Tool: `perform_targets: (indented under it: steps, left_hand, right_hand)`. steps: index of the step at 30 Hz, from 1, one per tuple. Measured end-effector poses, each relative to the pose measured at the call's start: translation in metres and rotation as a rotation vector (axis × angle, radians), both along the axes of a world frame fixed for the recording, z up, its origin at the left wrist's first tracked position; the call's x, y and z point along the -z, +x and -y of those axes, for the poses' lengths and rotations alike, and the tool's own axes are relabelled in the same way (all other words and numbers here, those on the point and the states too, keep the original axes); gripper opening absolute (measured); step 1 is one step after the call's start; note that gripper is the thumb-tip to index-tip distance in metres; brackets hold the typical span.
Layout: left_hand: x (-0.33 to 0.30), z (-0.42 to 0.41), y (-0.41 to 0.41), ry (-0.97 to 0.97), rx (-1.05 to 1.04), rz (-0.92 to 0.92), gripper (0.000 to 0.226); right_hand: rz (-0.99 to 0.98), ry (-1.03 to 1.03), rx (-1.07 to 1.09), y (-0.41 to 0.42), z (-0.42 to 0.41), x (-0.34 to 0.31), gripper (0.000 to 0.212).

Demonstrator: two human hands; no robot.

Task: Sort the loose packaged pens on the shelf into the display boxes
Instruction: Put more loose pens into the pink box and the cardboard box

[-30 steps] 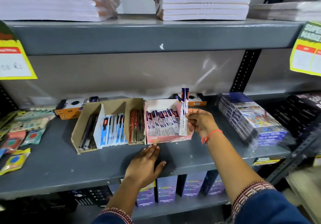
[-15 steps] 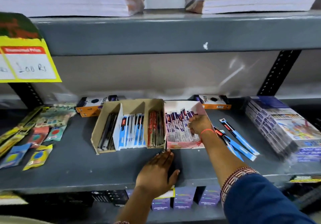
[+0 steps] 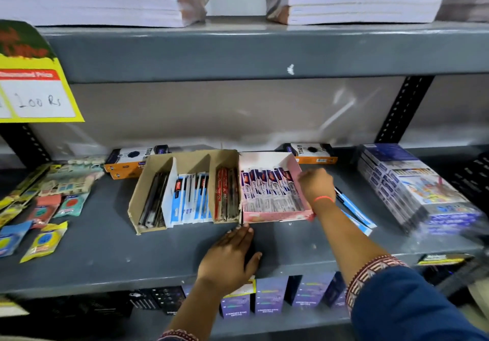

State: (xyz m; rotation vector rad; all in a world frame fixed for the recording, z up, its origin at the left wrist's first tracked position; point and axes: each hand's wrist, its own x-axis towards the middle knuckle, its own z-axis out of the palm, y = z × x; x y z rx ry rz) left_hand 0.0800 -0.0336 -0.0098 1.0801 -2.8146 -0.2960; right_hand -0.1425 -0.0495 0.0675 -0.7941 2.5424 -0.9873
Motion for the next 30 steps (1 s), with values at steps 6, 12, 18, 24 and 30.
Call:
perform_targets:
  steps: [6, 12, 18, 24, 30]
  left_hand:
    - [0.001, -0.008, -0.008, -0.039, 0.004, 0.016, 0.081]
    - [0.002, -0.017, -0.044, 0.018, 0.086, 0.062, 0.058]
    - [0.004, -0.018, -0.051, 0.045, 0.089, 0.004, 0.055]
    - [0.002, -0.019, -0.051, 0.028, 0.091, -0.014, 0.054]
    - [0.009, -0.017, -0.052, 0.018, 0.079, -0.012, 0.055]
  right_hand:
    - [-0.093, 0.184, 0.060, -0.045, -0.052, 0.014, 0.034]
    - [-0.161, 0.375, -0.074, -0.056, -0.063, 0.034, 0.036]
    - [-0.072, 0.392, -0.105, -0.077, -0.055, 0.039, 0.034]
    - [0.333, 0.001, -0.026, -0.089, -0.064, 0.019, 0.007]
    - [0.763, -0.380, 0.046, -0.068, -0.082, -0.002, 0.027]
